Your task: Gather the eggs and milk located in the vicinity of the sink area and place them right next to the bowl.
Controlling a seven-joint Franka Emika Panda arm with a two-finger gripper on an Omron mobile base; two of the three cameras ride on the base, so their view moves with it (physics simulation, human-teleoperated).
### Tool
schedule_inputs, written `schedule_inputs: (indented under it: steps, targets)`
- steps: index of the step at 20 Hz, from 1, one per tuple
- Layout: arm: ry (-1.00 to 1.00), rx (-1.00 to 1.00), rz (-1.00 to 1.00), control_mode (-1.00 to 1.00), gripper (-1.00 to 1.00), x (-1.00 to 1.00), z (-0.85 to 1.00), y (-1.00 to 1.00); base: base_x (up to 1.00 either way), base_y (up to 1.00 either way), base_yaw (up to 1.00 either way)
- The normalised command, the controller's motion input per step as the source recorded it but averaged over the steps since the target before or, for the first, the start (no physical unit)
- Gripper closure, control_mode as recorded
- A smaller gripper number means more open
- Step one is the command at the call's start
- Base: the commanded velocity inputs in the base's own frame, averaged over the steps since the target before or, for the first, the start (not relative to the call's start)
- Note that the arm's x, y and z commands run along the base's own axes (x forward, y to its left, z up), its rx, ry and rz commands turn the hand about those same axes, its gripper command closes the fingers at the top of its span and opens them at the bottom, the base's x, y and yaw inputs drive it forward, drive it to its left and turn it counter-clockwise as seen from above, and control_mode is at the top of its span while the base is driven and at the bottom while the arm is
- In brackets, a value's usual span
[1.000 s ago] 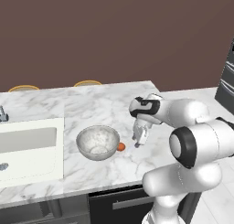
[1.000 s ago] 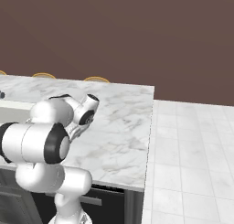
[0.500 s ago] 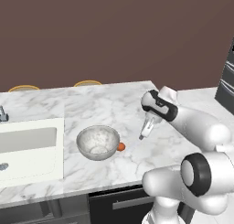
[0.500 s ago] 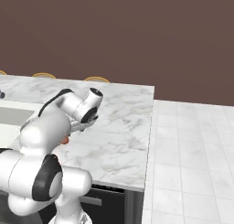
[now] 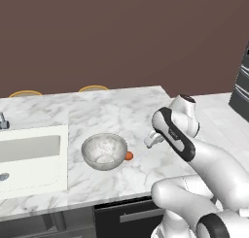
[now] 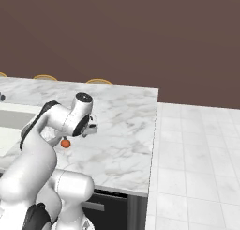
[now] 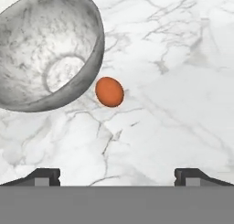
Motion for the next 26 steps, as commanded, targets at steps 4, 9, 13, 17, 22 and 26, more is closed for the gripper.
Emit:
schedule_inputs:
  steps: [4, 9, 13, 17, 22, 26]
  targets:
    - [0.02, -0.26, -0.45, -1.00, -1.00, 0.00, 0.34, 0.00, 0.00, 0.00, 0.00]
    - [0.03, -0.13, -0.33, -1.00, -1.00, -0.08, 0.57, 0.00, 0.00, 0.00, 0.00]
    - [0.00, 0.00, -0.02, -1.00, -1.00, -0.69, 0.67, -0.03, 0.00, 0.00, 0.00]
    - [-0.02, 0.03, 0.00, -1.00, -1.00, -0.94, 0.68, -0.06, 0.00, 0.00, 0.00]
    - [-0.14, 0.08, 0.00, -1.00, -1.00, -1.00, 0.60, 0.00, 0.00, 0.00, 0.00]
    - [-0.14, 0.06, -0.01, -1.00, -1.00, -0.72, 0.24, -0.02, 0.00, 0.00, 0.00]
